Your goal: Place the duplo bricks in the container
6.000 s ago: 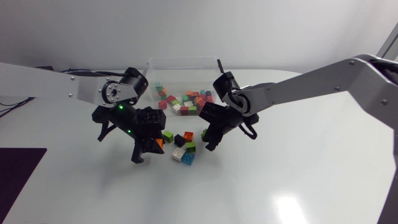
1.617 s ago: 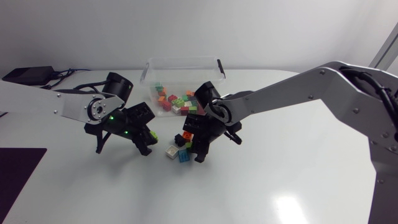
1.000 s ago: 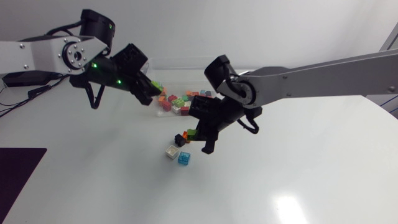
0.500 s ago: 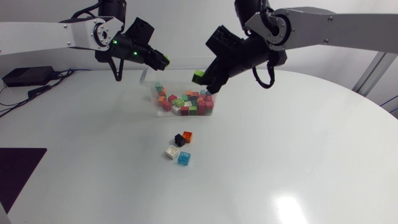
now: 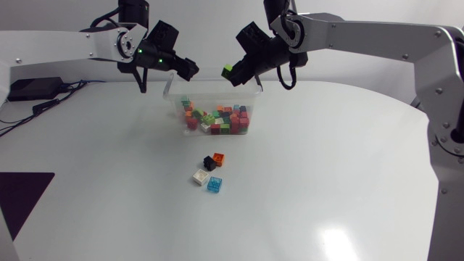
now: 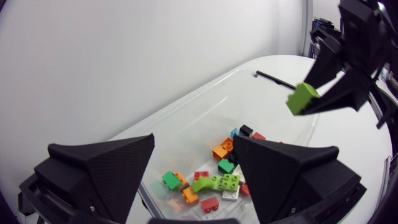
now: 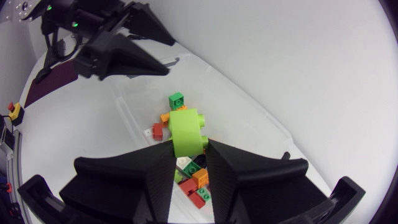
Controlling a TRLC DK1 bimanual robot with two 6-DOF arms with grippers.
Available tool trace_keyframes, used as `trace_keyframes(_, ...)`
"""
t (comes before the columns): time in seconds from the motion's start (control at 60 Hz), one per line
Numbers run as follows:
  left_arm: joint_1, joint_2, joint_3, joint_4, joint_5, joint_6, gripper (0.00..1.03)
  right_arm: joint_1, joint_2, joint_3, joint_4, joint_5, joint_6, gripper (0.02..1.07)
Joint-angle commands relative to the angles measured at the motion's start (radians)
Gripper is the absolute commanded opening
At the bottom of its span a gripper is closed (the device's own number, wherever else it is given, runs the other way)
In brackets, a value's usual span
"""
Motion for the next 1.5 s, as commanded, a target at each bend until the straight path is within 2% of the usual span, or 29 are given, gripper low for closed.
trace_keyframes(0.0,0.003,-0.147,-0.136,0.031,-0.001,0.007,0.98,-0.016,0.064,0.073,0.011,0.012,0.029,0.25)
trace_keyframes(0.2,-0.016,-0.363,-0.363,-0.059,-0.003,0.071,0.98,-0.03,0.181,0.204,-0.012,0.037,0.04,0.28)
trace_keyframes(0.233,-0.02,-0.39,-0.404,-0.07,-0.003,0.088,0.98,-0.03,0.202,0.229,-0.018,0.045,0.046,0.38)
trace_keyframes(0.267,-0.03,-0.416,-0.459,-0.085,-0.003,0.122,0.98,-0.03,0.224,0.26,-0.035,0.048,0.046,0.55)
trace_keyframes(0.283,-0.036,-0.426,-0.487,-0.091,-0.003,0.136,0.98,-0.028,0.238,0.278,-0.045,0.051,0.048,0.69)
trace_keyframes(0.317,-0.037,-0.442,-0.527,-0.093,-0.003,0.14,0.98,-0.027,0.245,0.292,-0.053,0.057,0.048,0.85)
trace_keyframes(0.367,-0.05,-0.462,-0.588,-0.104,-0.003,0.162,0.98,-0.024,0.247,0.295,-0.058,0.058,0.049,0.99)
trace_keyframes(0.5,-0.089,-0.486,-0.719,-0.116,-0.003,0.198,0.98,-0.012,0.172,0.232,-0.055,0.058,0.045,1.01)
trace_keyframes(0.683,-0.154,-0.44,-0.792,-0.12,-0.034,0.206,0.98,0.018,-0.02,0.016,-0.015,0.057,0.016,1.01)
trace_keyframes(0.983,-0.208,-0.308,-0.8,-0.119,-0.034,0.198,0.98,0.084,-0.414,-0.592,0.094,0.048,-0.049,1.01)
trace_keyframes(1.25,-0.232,-0.205,-0.752,-0.12,-0.034,0.179,0.95,0.176,-0.465,-0.871,0.14,0.049,-0.063,1.01)
trace_keyframes(1.45,-0.235,-0.141,-0.709,-0.12,-0.034,0.157,0.91,0.234,-0.399,-0.895,0.148,0.051,-0.052,1.01)
trace_keyframes(1.483,-0.235,-0.126,-0.7,-0.12,-0.034,0.156,0.87,0.243,-0.381,-0.895,0.148,0.049,-0.05,1.01)
